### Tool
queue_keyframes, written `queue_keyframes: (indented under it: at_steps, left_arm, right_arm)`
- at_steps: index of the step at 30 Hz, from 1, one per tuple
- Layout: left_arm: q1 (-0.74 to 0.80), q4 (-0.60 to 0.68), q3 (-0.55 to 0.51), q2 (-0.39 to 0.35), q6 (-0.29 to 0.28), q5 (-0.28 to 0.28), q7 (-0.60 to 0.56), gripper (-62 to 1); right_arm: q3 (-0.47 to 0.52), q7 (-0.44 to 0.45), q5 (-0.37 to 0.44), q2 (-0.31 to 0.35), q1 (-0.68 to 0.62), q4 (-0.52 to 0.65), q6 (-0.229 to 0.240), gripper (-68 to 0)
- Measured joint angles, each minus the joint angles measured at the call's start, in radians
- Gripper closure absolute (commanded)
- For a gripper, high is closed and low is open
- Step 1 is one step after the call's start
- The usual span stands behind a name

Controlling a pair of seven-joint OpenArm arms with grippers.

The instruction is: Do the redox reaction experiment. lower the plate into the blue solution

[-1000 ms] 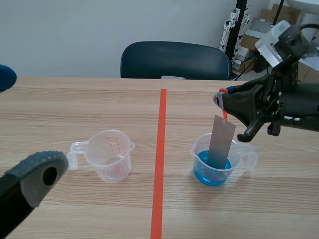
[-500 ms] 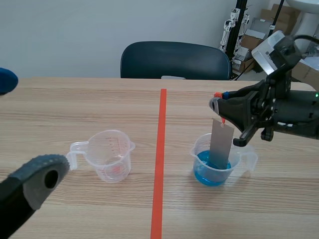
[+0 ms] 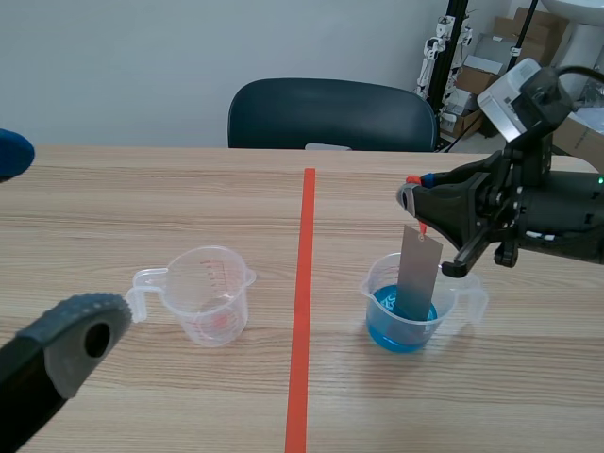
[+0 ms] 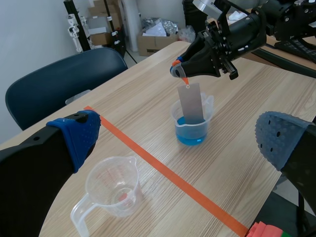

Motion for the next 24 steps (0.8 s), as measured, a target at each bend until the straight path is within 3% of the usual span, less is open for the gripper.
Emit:
queue_keyframes:
  at_steps: [3,24]
  left_arm:
    - [0.000,0.000,0.000,0.000,0.000,0.000,0.000,-62.3]
    - [0.000,0.000,0.000,0.000,0.000,0.000,0.000,-62.3]
  right_arm:
    - [0.000,0.002,0.000,0.000,0.000,0.000,0.039,0.1]
    - [0.000,0.006,-0.004,0.000,0.000,0.000,0.038,0.0]
